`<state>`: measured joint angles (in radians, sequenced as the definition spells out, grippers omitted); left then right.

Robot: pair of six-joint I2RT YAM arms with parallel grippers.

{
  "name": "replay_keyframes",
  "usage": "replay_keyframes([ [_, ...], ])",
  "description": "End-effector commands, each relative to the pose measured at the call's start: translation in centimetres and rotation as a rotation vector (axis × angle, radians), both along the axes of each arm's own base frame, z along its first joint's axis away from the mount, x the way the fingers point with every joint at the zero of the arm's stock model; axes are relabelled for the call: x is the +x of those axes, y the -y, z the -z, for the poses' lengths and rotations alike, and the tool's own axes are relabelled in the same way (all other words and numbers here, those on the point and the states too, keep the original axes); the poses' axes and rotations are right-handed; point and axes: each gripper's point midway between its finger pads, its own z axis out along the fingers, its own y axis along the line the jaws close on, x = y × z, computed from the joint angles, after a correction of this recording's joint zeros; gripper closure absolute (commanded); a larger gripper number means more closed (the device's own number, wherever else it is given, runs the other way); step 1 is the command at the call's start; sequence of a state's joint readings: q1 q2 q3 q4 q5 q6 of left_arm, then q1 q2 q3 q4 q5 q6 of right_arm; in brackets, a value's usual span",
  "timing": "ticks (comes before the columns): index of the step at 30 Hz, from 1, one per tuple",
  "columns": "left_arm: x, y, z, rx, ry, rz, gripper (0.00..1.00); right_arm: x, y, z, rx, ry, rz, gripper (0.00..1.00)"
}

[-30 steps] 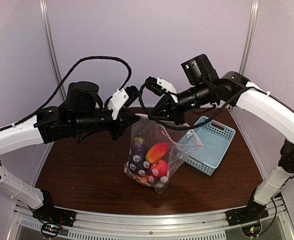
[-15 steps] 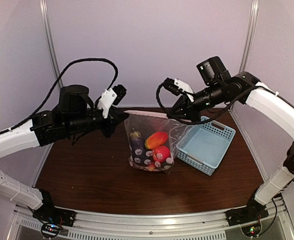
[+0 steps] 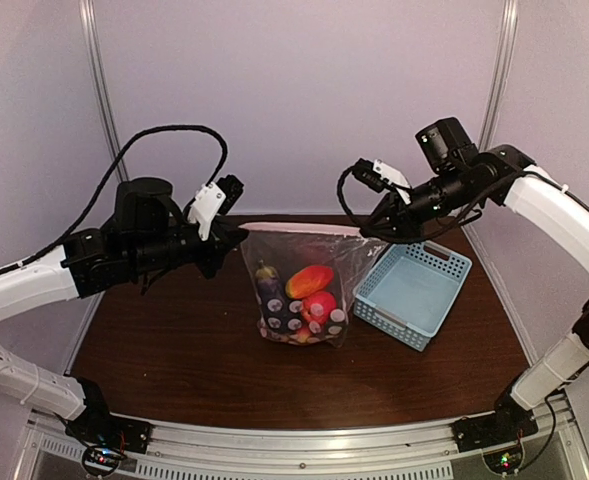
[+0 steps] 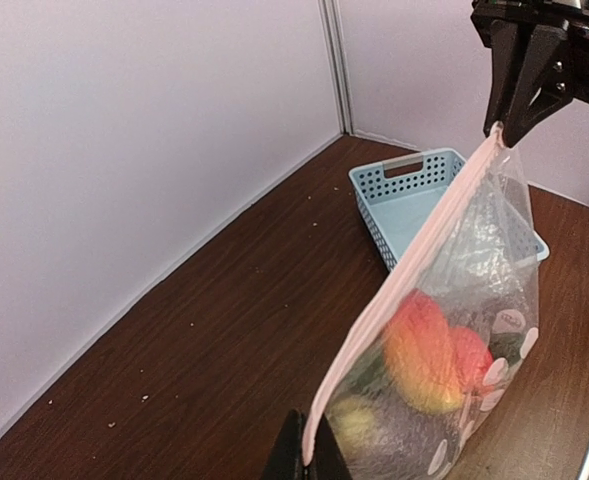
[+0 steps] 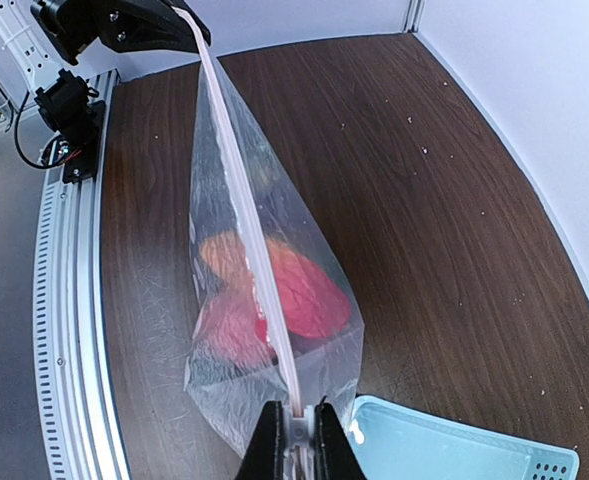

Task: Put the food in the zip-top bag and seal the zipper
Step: Zip the zipper on the zipper food storage bag.

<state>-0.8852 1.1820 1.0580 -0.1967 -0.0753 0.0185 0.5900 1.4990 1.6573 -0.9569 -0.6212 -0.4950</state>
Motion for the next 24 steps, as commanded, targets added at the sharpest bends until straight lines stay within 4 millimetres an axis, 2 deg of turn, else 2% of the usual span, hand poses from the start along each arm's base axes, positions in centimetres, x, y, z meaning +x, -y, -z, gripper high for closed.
replay_keyframes([
  [1, 2.0, -3.2, -1.7, -0.033, 0.049, -0.151, 1.00, -0.2, 3.8, 1.6, -0.108, -0.040, 0.086, 1.00],
  [24, 2.5, -3.0, -0.6, -0.040, 0.029, -0.149, 1.00, 0.4, 5.3, 2.4, -0.100, -0.084, 0.123, 1.00],
])
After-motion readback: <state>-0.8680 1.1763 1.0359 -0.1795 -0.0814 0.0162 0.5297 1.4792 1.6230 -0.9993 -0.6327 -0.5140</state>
